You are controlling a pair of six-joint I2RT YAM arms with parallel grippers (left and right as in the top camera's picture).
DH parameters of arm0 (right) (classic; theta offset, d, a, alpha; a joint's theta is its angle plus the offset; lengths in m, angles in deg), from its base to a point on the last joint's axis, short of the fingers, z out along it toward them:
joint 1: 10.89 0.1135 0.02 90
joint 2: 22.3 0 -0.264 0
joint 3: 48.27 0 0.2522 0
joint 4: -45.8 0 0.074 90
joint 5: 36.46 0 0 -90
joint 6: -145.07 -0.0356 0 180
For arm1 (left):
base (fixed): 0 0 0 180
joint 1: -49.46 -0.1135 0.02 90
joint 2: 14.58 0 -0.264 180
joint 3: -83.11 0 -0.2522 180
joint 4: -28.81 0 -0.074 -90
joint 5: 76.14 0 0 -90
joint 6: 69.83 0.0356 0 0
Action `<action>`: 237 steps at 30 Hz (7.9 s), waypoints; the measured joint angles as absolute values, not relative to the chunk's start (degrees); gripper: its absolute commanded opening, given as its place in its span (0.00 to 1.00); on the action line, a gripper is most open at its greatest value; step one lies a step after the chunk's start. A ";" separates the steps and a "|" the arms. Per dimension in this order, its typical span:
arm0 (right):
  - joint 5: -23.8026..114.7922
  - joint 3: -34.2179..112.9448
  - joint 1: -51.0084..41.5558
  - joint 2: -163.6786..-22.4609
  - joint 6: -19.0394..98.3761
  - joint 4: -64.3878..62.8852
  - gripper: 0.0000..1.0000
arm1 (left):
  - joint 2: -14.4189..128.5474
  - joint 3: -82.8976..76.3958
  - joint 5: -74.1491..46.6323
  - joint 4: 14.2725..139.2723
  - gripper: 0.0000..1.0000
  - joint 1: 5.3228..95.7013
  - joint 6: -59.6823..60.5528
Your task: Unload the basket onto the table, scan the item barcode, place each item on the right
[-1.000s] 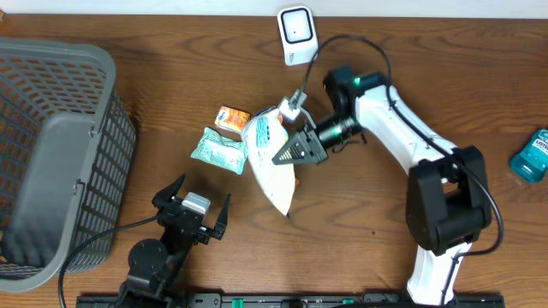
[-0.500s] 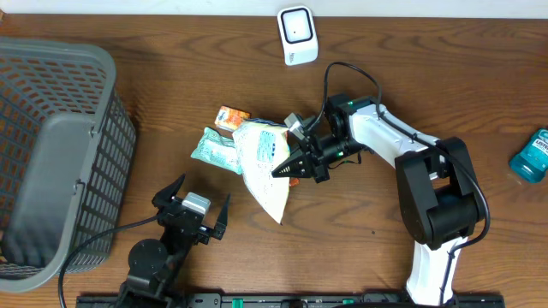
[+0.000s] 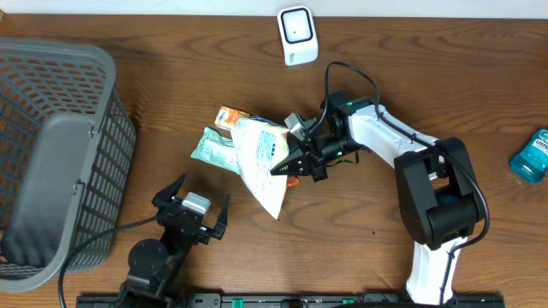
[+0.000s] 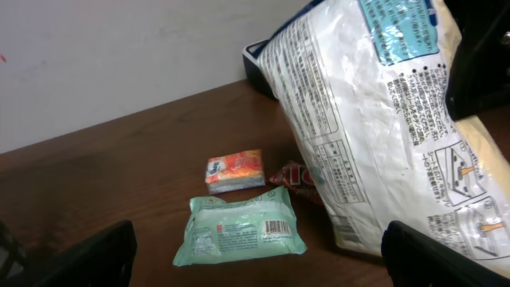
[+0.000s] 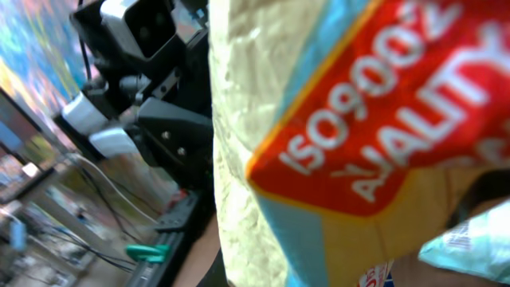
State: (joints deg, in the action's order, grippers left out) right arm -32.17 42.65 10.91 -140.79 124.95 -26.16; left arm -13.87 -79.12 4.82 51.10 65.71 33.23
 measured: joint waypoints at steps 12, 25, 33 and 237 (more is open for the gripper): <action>-32.17 42.65 7.15 -140.79 98.73 -33.74 0.01 | -13.87 -79.12 4.80 51.10 0.98 65.71 33.23; -32.83 42.59 1.95 -140.66 118.90 -65.26 0.01 | -13.87 -79.12 4.82 51.10 0.98 65.71 33.23; -29.88 42.57 3.33 -140.66 140.91 -60.96 0.01 | -13.87 -79.12 4.82 51.10 0.98 65.71 33.23; 57.29 55.37 9.91 -126.61 68.43 13.36 0.01 | -13.87 -79.12 4.82 51.10 0.98 65.71 33.25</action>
